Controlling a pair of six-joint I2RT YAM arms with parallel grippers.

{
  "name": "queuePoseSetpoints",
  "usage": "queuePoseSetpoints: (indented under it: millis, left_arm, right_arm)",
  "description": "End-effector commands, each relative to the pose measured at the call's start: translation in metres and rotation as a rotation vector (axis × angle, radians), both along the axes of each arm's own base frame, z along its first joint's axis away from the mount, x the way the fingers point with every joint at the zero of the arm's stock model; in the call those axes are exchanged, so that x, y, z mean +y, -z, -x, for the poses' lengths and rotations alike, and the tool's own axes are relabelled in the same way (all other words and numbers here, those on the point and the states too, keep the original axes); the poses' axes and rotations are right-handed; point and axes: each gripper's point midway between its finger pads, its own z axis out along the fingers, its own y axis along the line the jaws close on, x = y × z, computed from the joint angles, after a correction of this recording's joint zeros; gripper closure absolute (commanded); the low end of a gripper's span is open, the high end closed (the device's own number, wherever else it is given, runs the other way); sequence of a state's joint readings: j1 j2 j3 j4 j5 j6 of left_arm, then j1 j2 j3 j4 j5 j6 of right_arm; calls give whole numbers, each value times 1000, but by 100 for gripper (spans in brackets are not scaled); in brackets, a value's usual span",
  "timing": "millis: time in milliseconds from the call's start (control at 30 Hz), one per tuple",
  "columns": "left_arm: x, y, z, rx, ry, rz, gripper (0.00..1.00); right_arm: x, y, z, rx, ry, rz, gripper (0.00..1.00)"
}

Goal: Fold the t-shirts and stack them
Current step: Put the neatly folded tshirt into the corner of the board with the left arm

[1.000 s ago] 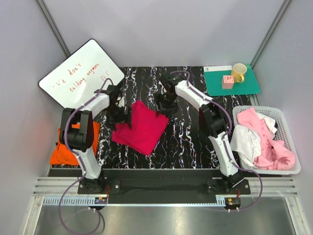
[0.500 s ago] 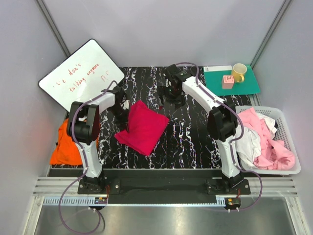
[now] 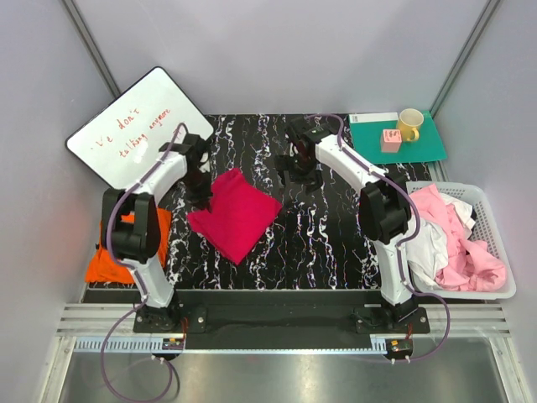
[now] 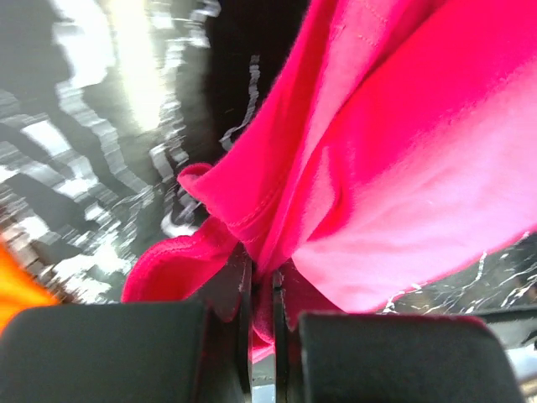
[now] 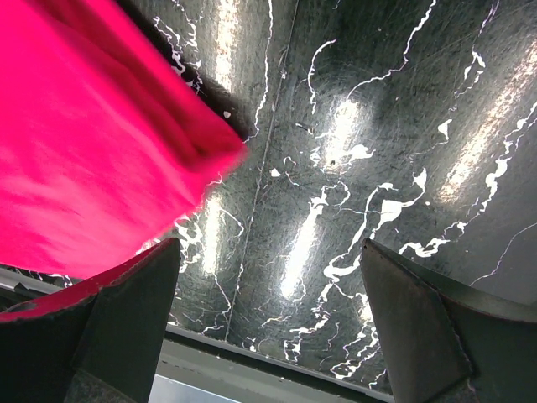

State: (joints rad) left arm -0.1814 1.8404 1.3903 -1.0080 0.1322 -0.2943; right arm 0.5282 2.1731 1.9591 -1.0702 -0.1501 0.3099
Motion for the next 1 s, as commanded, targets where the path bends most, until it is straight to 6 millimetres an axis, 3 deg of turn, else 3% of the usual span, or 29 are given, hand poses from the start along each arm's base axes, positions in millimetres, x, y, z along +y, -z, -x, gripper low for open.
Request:
queuePoseSetpoints:
  millis: [0, 167, 567, 767, 967]
  left_arm:
    - [25, -54, -5, -142, -101, -80, 100]
    - [48, -71, 14, -164, -192, -114, 100]
    - [109, -82, 82, -147, -441, -248, 100]
    - [142, -98, 94, -201, -553, -293, 100]
    - [180, -99, 105, -184, -649, -326, 100]
  right_arm:
    - [3, -32, -2, -73, -16, -50, 4]
    - [1, -33, 2, -72, -28, -52, 4]
    - [-2, -26, 13, -47, -79, -54, 4]
    - [-2, -24, 19, -28, -92, -63, 4]
    - [-3, -21, 26, -8, -95, -71, 4]
